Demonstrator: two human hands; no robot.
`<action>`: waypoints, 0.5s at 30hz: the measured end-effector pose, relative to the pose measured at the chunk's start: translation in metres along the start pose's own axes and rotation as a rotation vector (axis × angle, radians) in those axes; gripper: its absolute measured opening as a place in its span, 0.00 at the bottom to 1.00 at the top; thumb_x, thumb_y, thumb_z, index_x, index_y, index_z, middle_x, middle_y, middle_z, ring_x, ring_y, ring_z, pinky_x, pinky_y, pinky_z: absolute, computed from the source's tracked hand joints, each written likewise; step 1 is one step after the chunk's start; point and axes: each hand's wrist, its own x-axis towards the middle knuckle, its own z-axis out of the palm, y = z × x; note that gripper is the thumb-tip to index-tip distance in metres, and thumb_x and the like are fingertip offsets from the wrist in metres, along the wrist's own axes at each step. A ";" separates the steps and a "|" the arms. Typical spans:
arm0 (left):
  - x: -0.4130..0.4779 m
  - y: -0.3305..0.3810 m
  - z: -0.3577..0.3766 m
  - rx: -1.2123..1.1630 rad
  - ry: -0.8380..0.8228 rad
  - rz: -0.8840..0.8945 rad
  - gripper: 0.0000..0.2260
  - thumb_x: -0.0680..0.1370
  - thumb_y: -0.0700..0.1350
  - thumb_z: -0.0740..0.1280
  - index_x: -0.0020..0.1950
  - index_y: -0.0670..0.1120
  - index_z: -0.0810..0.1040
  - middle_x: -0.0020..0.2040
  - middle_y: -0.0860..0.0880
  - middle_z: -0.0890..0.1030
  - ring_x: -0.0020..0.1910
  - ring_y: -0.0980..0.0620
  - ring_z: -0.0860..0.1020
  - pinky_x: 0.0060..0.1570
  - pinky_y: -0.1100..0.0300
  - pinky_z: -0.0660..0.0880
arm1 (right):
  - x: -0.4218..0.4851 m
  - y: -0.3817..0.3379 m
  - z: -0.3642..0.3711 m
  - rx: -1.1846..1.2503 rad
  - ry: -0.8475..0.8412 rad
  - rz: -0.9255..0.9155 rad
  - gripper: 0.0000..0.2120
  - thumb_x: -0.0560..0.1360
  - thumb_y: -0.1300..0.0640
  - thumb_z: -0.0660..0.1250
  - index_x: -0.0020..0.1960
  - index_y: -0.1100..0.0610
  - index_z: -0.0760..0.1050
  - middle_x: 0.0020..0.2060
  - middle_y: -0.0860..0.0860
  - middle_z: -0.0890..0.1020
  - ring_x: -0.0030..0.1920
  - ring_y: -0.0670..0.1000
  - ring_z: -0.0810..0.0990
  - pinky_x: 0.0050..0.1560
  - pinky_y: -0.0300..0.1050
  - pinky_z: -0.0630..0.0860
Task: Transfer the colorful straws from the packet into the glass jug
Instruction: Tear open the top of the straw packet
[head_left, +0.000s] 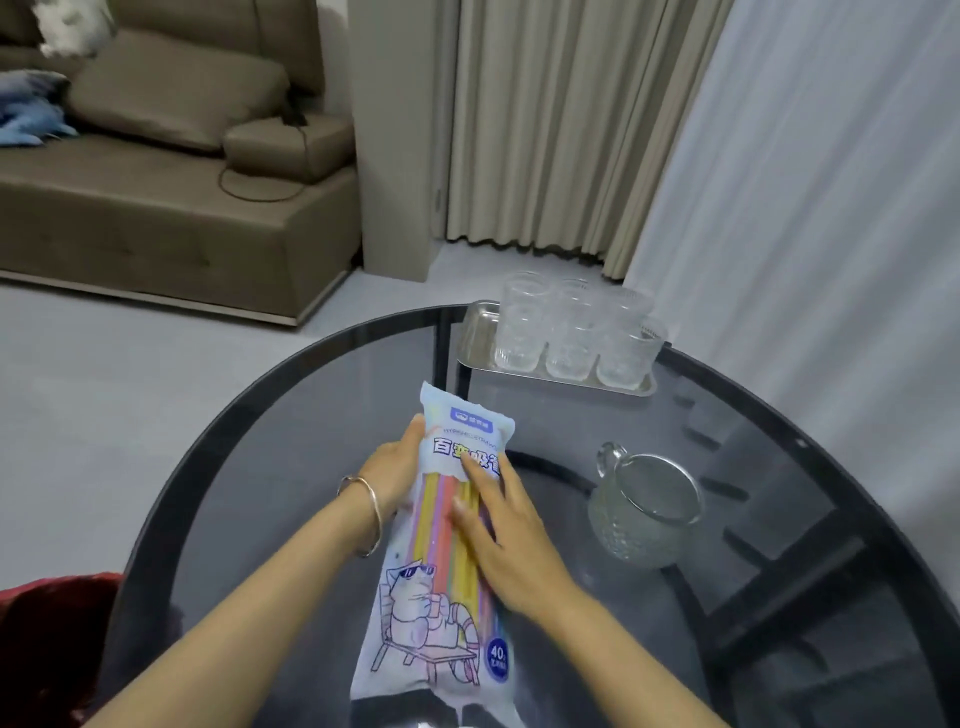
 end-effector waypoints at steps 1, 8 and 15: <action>-0.008 0.003 0.000 -0.040 -0.041 0.012 0.28 0.79 0.63 0.47 0.37 0.47 0.78 0.32 0.48 0.81 0.32 0.51 0.79 0.31 0.62 0.72 | -0.003 -0.006 -0.003 0.057 -0.003 0.003 0.26 0.78 0.39 0.53 0.75 0.39 0.52 0.77 0.43 0.47 0.74 0.41 0.49 0.74 0.44 0.51; -0.083 0.032 -0.002 -0.417 -0.201 0.093 0.30 0.79 0.64 0.48 0.68 0.44 0.70 0.61 0.46 0.79 0.53 0.47 0.81 0.52 0.53 0.78 | -0.043 -0.066 -0.045 0.582 -0.004 0.059 0.22 0.81 0.44 0.51 0.74 0.45 0.61 0.72 0.41 0.65 0.71 0.40 0.64 0.74 0.47 0.59; -0.156 0.060 -0.005 -0.562 -0.295 0.281 0.28 0.77 0.66 0.49 0.65 0.51 0.75 0.56 0.47 0.77 0.59 0.47 0.77 0.55 0.50 0.77 | -0.101 -0.101 -0.099 0.744 0.079 -0.066 0.16 0.80 0.43 0.53 0.63 0.45 0.72 0.56 0.37 0.81 0.59 0.40 0.78 0.54 0.43 0.77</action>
